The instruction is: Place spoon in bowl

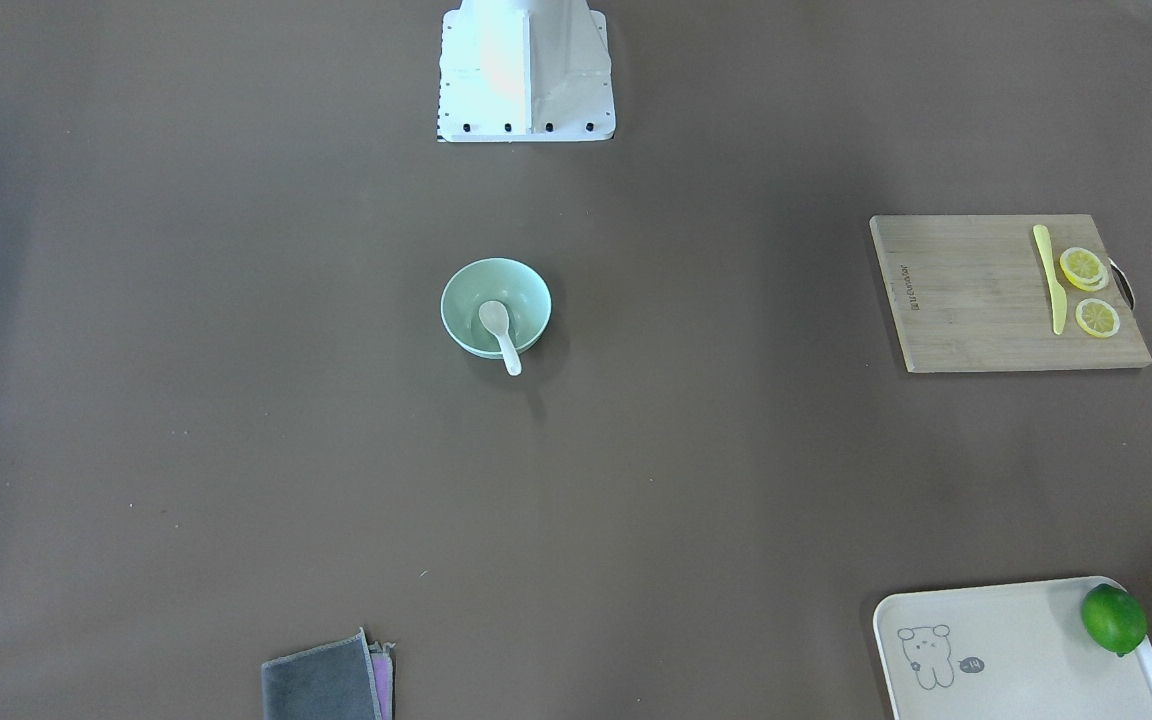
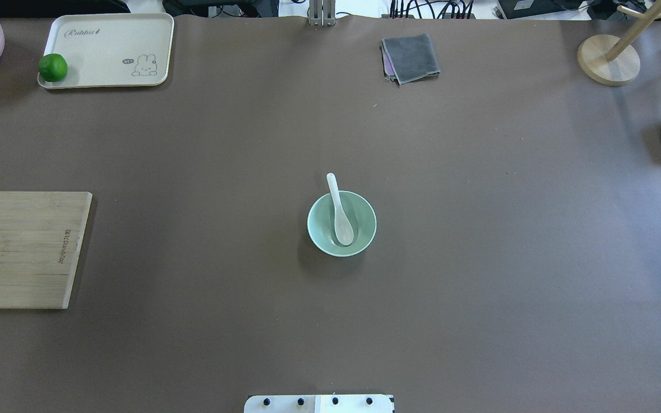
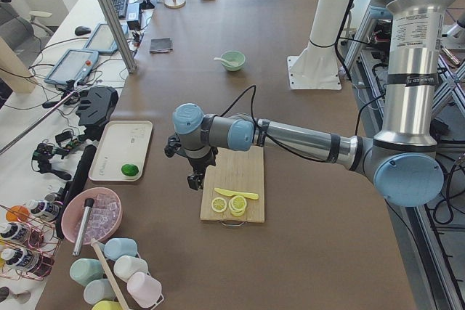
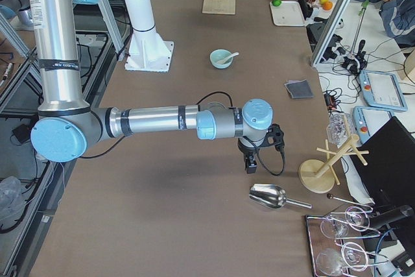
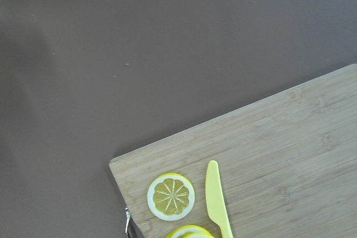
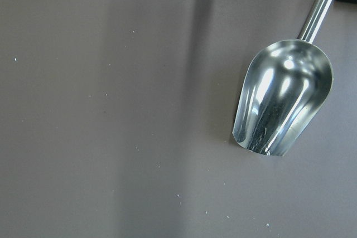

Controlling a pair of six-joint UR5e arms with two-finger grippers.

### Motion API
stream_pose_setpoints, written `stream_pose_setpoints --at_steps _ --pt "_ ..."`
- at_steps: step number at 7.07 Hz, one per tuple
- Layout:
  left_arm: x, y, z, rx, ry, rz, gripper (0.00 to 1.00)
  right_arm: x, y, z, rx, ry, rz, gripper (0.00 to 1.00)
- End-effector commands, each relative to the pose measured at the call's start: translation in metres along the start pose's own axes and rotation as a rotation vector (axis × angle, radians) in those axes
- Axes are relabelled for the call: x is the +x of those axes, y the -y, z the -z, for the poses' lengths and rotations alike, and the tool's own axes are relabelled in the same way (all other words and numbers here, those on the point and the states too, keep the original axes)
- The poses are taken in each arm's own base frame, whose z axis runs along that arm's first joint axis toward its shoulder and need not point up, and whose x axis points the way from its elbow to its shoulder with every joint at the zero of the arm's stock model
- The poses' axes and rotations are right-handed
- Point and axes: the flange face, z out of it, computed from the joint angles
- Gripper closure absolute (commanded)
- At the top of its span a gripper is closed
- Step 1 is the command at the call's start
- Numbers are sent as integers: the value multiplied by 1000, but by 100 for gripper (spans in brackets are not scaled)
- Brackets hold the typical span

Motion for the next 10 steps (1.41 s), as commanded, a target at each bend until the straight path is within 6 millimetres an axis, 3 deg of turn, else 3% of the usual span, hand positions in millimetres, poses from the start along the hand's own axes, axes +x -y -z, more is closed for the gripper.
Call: stream_pose_setpoints --at_steps 1,7,9,10 --pt "-9 -4 6 19 -51 106 2 9 -25 2 -3 -7 -30 0" --pt "-2 2 8 27 -86 125 2 -3 -53 14 20 -14 -20 0" --pt "24 26 40 90 -79 60 2 1 -68 11 8 -12 -39 0" --pt "31 35 45 104 -82 36 2 2 -70 11 6 -17 -45 0"
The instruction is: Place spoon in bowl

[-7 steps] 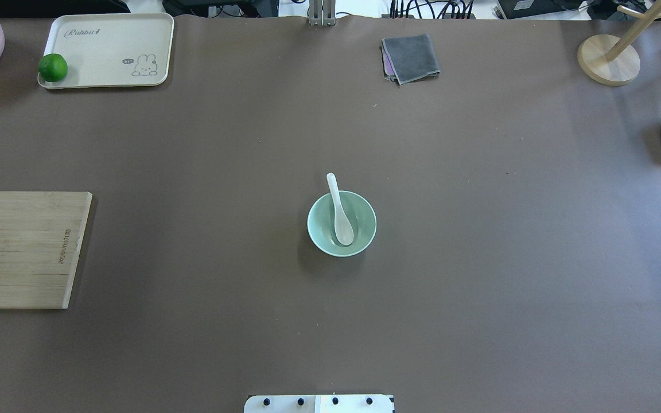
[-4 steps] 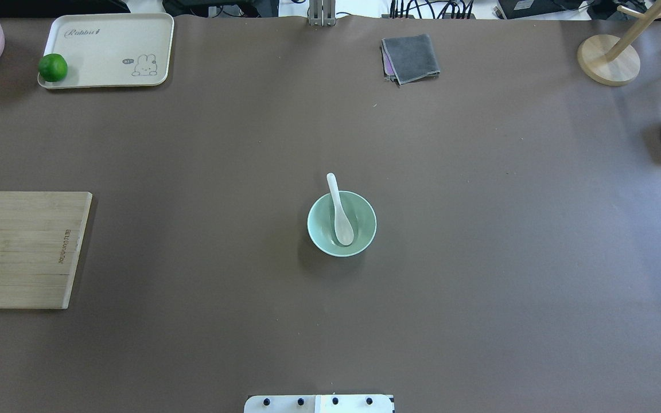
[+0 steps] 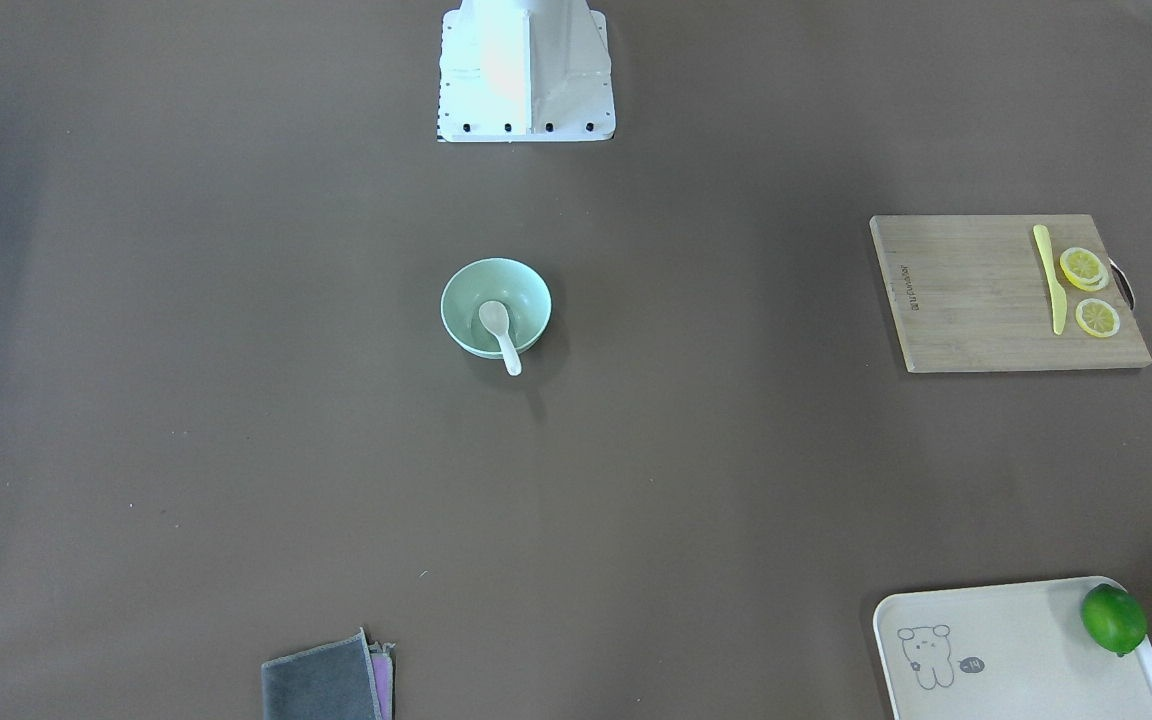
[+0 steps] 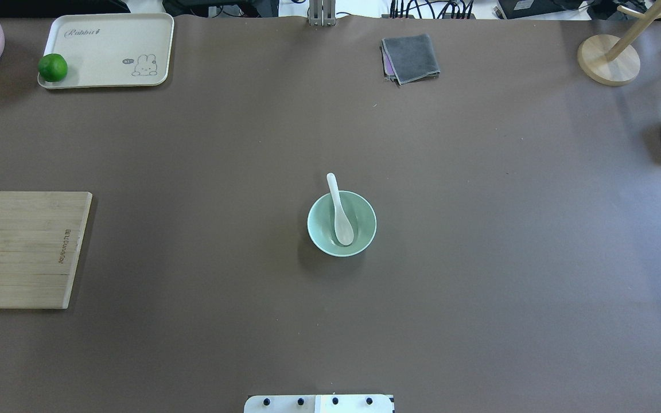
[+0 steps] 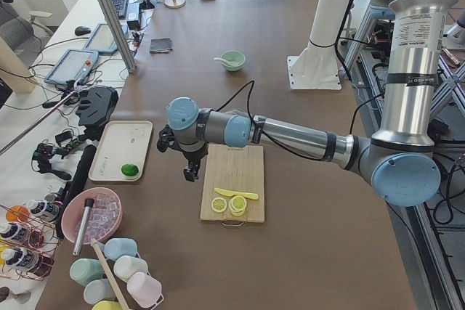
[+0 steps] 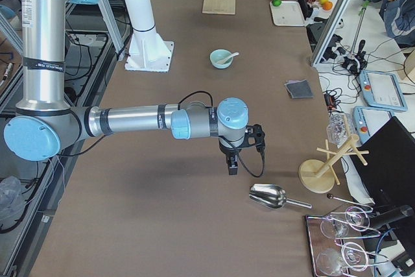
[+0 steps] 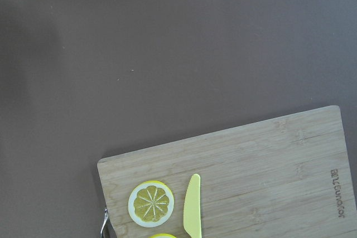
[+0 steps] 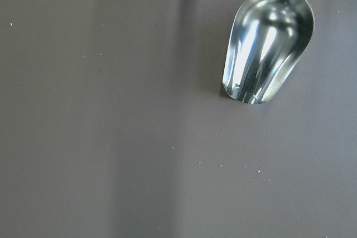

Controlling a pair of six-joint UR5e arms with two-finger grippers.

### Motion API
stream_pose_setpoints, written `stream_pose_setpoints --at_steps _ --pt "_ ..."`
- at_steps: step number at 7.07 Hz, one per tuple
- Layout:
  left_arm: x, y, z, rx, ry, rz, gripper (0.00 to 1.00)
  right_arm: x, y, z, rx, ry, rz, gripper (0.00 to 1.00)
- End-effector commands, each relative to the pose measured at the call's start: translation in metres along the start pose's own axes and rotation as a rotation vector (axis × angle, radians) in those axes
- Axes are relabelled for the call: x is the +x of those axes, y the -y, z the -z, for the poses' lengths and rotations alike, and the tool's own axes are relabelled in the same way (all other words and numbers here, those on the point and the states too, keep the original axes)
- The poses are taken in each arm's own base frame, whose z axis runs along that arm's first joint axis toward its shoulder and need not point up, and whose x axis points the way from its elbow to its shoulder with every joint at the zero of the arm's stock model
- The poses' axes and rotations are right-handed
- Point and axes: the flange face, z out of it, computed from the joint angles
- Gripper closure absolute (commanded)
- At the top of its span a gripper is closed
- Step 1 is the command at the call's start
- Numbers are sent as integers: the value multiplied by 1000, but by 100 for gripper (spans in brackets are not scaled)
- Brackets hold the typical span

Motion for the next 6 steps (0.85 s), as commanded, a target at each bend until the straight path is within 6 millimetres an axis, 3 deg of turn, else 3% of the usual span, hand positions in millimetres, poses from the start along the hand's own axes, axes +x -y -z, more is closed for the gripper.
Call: stream_pose_setpoints --at_steps 1,3,4,6 --pt "26 29 22 52 6 -65 2 11 -11 -1 -6 -9 -27 0" --pt "18 22 15 39 7 -53 2 13 -5 19 39 -12 -33 0" --pt "10 19 9 25 10 -38 2 20 -4 14 29 -20 -68 0" --pt "5 22 5 19 14 -37 2 12 1 21 50 -20 -110 0"
